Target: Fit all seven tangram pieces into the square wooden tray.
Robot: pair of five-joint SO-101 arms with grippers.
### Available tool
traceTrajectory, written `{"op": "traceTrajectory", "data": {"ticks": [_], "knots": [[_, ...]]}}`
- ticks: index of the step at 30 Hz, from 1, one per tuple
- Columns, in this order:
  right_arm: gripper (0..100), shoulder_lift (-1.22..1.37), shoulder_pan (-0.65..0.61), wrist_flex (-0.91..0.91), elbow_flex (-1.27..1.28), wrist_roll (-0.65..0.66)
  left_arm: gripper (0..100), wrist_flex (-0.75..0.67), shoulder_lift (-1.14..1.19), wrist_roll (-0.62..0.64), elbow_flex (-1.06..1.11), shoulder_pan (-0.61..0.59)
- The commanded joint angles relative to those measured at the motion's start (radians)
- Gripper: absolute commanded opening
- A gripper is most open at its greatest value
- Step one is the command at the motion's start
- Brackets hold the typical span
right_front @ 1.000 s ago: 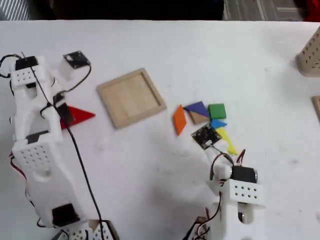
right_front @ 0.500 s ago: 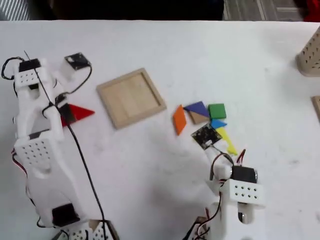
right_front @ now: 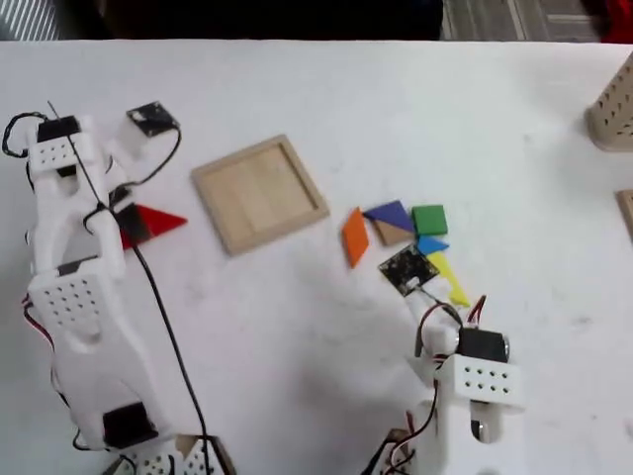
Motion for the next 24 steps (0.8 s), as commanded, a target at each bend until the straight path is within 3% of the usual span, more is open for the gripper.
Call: {"op": "traceTrajectory", "data": {"ticks": [1, 24], "knots": [[1.9, -0.015, -0.01, -0.013, -0.006, -0.006, 31, 0.021, -0.068, 0.015, -0.049, 0.004], [1.9, -0.015, -0.01, -0.012, -0.006, -0.005, 31, -0.068, -0.079, 0.018, -0.038, 0.013]]}}
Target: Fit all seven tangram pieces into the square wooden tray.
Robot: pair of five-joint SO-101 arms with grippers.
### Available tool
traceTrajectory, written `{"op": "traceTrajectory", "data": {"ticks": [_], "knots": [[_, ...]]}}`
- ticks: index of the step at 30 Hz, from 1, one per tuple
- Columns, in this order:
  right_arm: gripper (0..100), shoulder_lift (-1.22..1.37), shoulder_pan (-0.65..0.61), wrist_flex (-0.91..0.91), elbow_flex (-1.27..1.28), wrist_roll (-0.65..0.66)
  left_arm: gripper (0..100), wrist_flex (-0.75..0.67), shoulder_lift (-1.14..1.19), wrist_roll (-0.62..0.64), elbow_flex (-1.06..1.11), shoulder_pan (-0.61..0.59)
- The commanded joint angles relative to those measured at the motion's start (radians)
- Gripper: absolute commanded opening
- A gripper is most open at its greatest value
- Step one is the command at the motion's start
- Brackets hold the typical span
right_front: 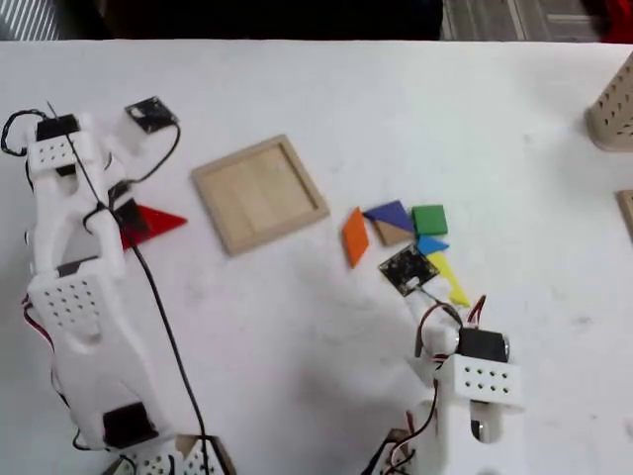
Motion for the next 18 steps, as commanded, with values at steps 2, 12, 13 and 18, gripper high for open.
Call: {"op": "traceTrajectory", "data": {"ticks": [2, 12, 13, 18], "knots": [[1.9, -0.015, -0.01, -0.012, -0.006, -0.005, 31, -0.048, -0.053, 0.012, -0.035, 0.01], [1.9, -0.015, -0.01, -0.012, -0.006, -0.005, 31, 0.026, 0.074, 0.005, -0.031, 0.021], [1.9, -0.015, -0.01, -0.012, -0.006, -0.005, 31, 0.043, 0.074, 0.003, -0.031, 0.022], [1.9, -0.015, -0.01, -0.012, -0.006, -0.005, 31, 0.109, 0.076, -0.034, -0.032, 0.033]]}}
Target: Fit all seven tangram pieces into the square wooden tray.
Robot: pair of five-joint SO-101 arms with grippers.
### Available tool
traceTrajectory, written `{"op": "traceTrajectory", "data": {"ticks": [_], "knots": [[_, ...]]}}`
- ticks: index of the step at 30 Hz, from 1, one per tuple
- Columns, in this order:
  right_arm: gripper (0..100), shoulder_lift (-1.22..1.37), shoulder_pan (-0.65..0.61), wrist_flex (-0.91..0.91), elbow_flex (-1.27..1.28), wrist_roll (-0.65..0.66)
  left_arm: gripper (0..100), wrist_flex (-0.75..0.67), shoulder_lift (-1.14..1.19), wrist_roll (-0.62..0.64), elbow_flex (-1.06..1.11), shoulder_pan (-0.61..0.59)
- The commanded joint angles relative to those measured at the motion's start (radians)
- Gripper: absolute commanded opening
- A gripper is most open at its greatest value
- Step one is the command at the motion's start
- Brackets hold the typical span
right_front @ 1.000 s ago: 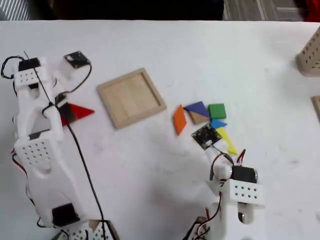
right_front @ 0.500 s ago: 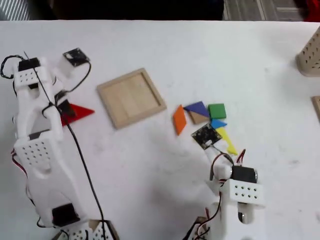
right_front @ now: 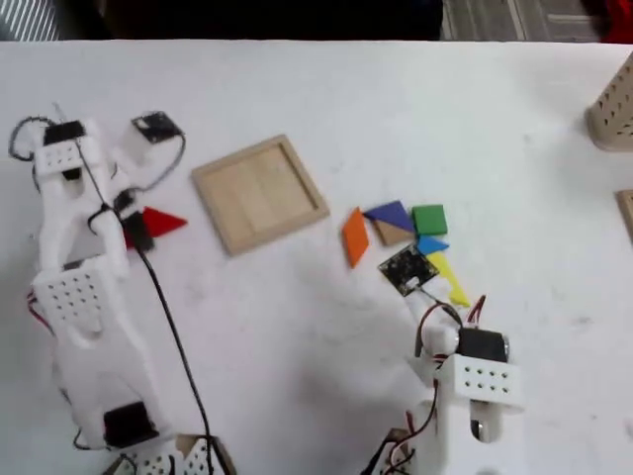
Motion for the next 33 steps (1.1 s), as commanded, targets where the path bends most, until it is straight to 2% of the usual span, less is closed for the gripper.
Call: {"op": "traceTrajectory", "data": {"ticks": [1, 11, 19, 21, 24, 33], "knots": [[1.9, -0.015, -0.01, -0.012, -0.006, -0.005, 31, 0.046, 0.001, -0.025, -0.011, 0.03], [1.9, -0.015, -0.01, -0.012, -0.006, -0.005, 31, 0.014, -0.004, -0.02, -0.018, 0.025], [1.9, -0.015, -0.01, -0.012, -0.006, -0.006, 30, -0.123, 0.021, 0.115, -0.011, 0.036], [1.9, -0.015, -0.01, -0.012, -0.006, -0.006, 27, -0.14, 0.035, 0.147, -0.018, 0.041], [1.9, -0.015, -0.01, -0.012, -0.006, -0.008, 12, -0.175, 0.053, 0.161, -0.018, 0.05], [1.9, -0.015, -0.01, -0.012, -0.006, -0.008, 11, -0.02, 0.047, 0.161, -0.018, 0.054]]}}
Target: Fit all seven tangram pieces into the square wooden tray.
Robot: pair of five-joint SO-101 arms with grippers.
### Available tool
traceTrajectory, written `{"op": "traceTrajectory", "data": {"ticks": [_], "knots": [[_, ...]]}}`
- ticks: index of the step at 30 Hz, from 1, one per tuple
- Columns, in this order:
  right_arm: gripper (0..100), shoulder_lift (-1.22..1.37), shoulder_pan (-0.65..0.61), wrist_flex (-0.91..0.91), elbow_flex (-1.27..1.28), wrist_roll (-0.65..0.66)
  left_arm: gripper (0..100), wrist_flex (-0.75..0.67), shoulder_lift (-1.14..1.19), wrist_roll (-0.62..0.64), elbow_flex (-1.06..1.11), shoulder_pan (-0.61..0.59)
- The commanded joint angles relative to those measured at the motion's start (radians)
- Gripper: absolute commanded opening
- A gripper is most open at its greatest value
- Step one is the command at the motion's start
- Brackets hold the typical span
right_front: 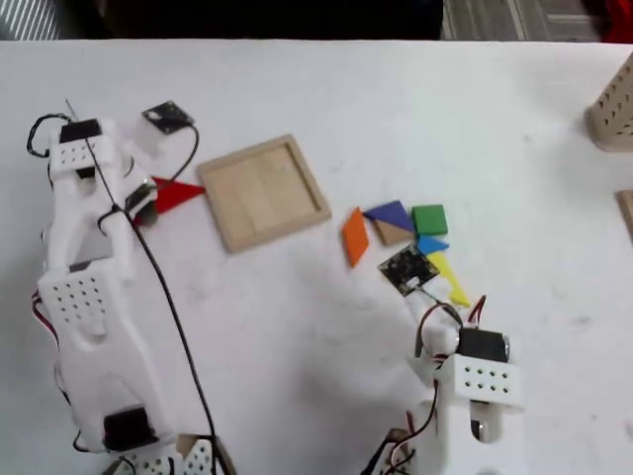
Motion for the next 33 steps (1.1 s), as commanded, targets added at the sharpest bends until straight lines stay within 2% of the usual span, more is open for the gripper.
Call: {"op": "traceTrajectory", "data": {"ticks": [1, 5, 9, 15, 18, 23, 28, 33], "knots": [[1.9, -0.015, -0.01, -0.012, -0.006, -0.008, 11, 0.049, 0.008, 0.018, -0.018, 0.013], [1.9, -0.015, -0.01, -0.012, -0.006, -0.008, 10, 0.066, -0.001, 0.025, -0.018, 0.015], [1.9, -0.015, -0.01, -0.012, -0.006, -0.008, 1, 0.092, -0.073, 0.025, -0.018, 0.018], [1.9, -0.015, -0.01, -0.012, -0.006, -0.008, 5, 0.157, -0.236, 0.028, -0.018, 0.024], [1.9, -0.015, -0.012, -0.013, -0.006, -0.008, 10, 0.172, -0.297, 0.046, -0.018, 0.053], [1.9, -0.015, -0.012, -0.013, -0.006, -0.008, 20, 0.044, -0.314, 0.295, -0.014, 0.12], [1.9, -0.015, -0.012, -0.013, -0.006, -0.008, 22, -0.077, -0.272, 0.405, -0.011, 0.173], [1.9, -0.015, -0.012, -0.012, -0.006, -0.008, 23, -0.275, -0.145, 0.48, -0.018, 0.176]]}}
